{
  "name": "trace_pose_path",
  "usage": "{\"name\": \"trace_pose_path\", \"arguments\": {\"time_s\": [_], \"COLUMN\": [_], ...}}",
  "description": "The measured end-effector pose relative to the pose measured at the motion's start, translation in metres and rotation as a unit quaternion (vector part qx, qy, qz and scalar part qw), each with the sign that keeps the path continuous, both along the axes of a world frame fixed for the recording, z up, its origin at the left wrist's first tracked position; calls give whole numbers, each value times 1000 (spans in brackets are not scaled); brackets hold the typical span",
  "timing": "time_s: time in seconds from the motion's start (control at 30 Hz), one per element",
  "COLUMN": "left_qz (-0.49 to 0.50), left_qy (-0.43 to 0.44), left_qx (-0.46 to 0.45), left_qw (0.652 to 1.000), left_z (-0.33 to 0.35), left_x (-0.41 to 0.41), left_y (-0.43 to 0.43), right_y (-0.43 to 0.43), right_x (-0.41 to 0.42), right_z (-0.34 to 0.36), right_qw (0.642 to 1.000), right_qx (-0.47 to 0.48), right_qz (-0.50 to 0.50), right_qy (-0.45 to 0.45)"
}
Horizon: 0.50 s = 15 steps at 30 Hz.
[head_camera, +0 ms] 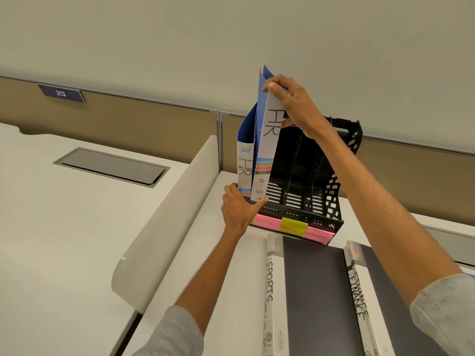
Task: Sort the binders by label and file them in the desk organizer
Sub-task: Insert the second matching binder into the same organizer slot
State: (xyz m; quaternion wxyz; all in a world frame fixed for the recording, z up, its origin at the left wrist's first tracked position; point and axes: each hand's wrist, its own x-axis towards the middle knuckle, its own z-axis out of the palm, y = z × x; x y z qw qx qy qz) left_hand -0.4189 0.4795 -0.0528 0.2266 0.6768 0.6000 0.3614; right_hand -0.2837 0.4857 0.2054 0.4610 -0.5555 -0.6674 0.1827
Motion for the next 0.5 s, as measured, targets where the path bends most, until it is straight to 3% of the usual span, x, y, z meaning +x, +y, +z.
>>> {"name": "trace_pose_path", "arguments": {"time_s": [0.5], "left_qz": [9], "left_qy": [-9], "left_qx": [-2], "left_qw": [1000], "left_z": [12], "left_x": [-6], "left_y": [11], "right_y": [-4], "right_x": [9], "right_z": [-8], "right_qw": [999], "right_qx": [28], "right_qz": [-24], "right_qy": [17]}}
